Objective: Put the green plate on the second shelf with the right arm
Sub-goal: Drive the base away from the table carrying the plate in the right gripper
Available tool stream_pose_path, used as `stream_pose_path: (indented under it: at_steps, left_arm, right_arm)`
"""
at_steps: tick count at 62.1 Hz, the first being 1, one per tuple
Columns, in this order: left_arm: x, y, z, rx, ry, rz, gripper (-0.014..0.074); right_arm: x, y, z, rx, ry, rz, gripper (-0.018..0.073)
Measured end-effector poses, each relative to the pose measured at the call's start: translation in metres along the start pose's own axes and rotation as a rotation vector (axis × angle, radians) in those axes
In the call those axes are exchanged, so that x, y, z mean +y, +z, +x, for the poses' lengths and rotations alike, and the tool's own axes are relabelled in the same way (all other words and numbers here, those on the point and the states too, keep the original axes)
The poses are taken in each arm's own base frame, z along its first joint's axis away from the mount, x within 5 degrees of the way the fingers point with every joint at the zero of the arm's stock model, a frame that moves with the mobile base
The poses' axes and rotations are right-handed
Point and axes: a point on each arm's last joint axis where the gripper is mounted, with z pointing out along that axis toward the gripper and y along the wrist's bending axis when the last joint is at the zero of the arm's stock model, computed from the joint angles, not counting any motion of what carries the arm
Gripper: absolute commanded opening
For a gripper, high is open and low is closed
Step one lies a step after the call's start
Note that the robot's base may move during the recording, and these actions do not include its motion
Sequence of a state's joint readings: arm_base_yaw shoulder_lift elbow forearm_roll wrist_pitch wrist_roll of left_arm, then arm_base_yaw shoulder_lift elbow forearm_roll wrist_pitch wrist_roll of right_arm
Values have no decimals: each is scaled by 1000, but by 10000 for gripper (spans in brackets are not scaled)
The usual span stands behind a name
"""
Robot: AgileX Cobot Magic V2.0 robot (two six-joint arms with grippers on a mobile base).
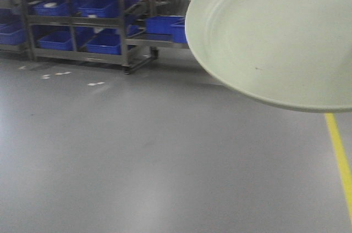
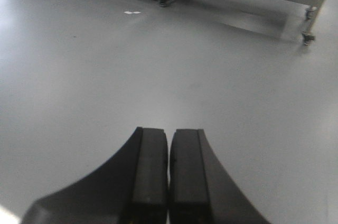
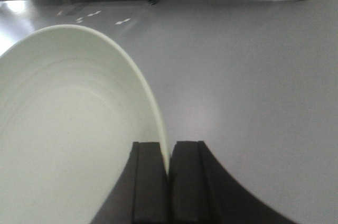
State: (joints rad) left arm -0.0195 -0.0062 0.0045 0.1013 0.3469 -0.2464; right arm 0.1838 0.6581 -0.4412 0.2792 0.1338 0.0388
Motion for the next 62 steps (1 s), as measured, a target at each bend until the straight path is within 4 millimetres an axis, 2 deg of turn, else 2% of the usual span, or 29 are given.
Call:
stream_pose_path:
  at_steps: [62]
  left_arm:
    - [0, 0, 0, 0, 0, 0, 124]
  right_arm:
    - [0, 0, 1, 1, 0, 0, 49]
